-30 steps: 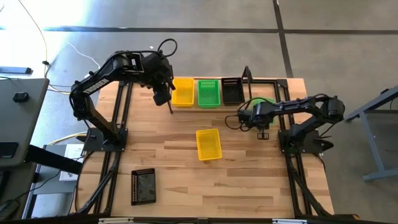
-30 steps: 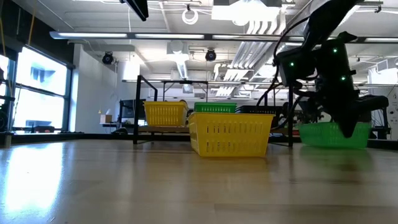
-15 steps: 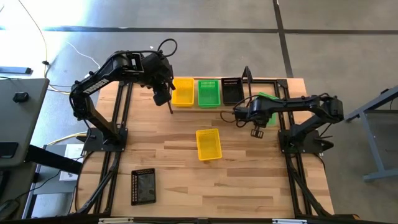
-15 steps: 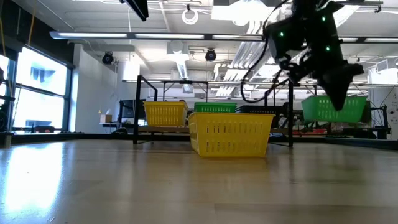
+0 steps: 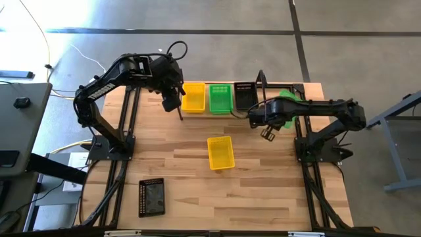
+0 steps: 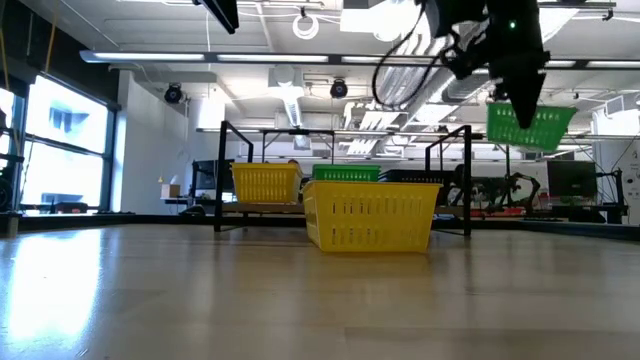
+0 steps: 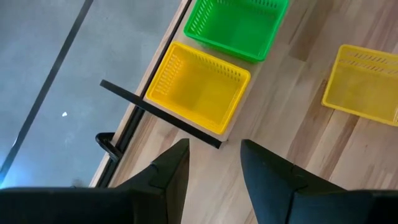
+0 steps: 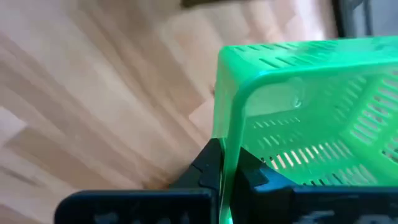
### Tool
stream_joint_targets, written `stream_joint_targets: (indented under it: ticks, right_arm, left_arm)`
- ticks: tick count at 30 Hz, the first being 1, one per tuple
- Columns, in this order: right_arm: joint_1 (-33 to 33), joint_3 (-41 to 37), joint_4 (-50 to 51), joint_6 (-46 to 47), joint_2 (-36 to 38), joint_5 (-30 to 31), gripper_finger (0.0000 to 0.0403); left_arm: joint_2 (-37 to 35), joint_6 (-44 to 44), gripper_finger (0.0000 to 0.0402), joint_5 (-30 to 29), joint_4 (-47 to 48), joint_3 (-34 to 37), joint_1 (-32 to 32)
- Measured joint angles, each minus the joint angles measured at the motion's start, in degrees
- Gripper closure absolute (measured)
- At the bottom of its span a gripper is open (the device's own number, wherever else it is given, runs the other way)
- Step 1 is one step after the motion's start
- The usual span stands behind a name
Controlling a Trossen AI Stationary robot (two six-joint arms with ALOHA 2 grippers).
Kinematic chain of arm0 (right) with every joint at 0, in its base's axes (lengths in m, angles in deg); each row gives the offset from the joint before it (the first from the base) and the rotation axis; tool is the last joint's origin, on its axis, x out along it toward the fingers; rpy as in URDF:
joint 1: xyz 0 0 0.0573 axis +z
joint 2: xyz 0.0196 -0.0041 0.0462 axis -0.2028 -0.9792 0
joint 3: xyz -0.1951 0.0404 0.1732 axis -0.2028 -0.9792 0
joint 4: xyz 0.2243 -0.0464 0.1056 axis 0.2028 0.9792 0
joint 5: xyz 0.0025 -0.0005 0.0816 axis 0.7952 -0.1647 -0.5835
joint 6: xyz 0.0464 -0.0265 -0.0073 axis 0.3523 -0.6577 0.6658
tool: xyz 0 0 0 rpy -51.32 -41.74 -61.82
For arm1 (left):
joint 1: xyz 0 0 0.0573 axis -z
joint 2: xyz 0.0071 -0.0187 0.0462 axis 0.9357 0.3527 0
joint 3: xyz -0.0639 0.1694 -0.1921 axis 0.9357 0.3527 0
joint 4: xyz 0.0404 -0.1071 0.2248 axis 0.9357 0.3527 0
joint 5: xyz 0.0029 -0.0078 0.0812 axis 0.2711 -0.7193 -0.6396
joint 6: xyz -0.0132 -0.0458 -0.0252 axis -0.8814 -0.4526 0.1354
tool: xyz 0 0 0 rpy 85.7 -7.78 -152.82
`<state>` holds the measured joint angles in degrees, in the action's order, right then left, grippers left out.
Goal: Stack baskets on shelf by color
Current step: Stack the green bin on top of the green bins on the shelf
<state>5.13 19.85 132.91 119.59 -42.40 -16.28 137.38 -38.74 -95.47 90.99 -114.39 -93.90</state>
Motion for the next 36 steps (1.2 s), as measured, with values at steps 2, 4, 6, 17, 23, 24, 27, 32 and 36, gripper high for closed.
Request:
stream_joint_targets:
  ticks: [2, 4, 6, 17, 23, 24, 27, 32, 36]
  right_arm:
    - [0.0, 1.9, 0.4, 0.7, 0.4, 2.0, 0.0403]
    - [0.0, 3.6, 0.3, 1.1, 0.8, 3.6, 0.0403]
    - [-0.1, 5.6, 0.5, 0.5, 1.3, 5.5, 0.0403]
    - [-1.7, 20.2, -3.4, -11.8, 1.4, 19.3, 0.0403]
    - [-3.7, 25.7, -15.0, -25.2, 1.3, 20.4, 0.0403]
    - [-4.0, 26.0, -17.3, -27.2, 1.4, 20.3, 0.0403]
    - [-4.6, 26.1, -23.8, -32.5, 1.3, 18.7, 0.0403]
    - [-5.1, 26.1, -29.6, -36.4, -0.6, 15.2, 0.0403]
    - [-4.8, 26.1, -31.7, -38.3, -3.5, 12.9, 0.0403]
  left_arm:
    - [0.0, 0.0, 0.0268, 0.0, 0.0, 0.0, 0.0]
    - [0.0, 0.0, 0.0268, 0.0, 0.0, 0.0, 0.0]
    - [0.0, 0.0, 0.0268, 0.0, 0.0, 0.0, 0.0]
    - [0.0, 0.0, 0.0268, 0.1, 0.0, 0.0, 0.0]
    - [0.0, 0.0, 0.0268, 0.2, 0.0, 0.0, 0.0]
    - [0.0, 0.0, 0.0268, 0.2, 0.0, 0.0, 0.0]
    - [0.0, 0.0, 0.0268, 0.7, 0.0, 0.0, 0.0]
    - [0.0, -0.1, 0.0268, 1.7, 0.0, 0.0, 0.0]
    - [0.0, -0.6, 0.0268, 1.7, 0.0, 0.0, 0.0]
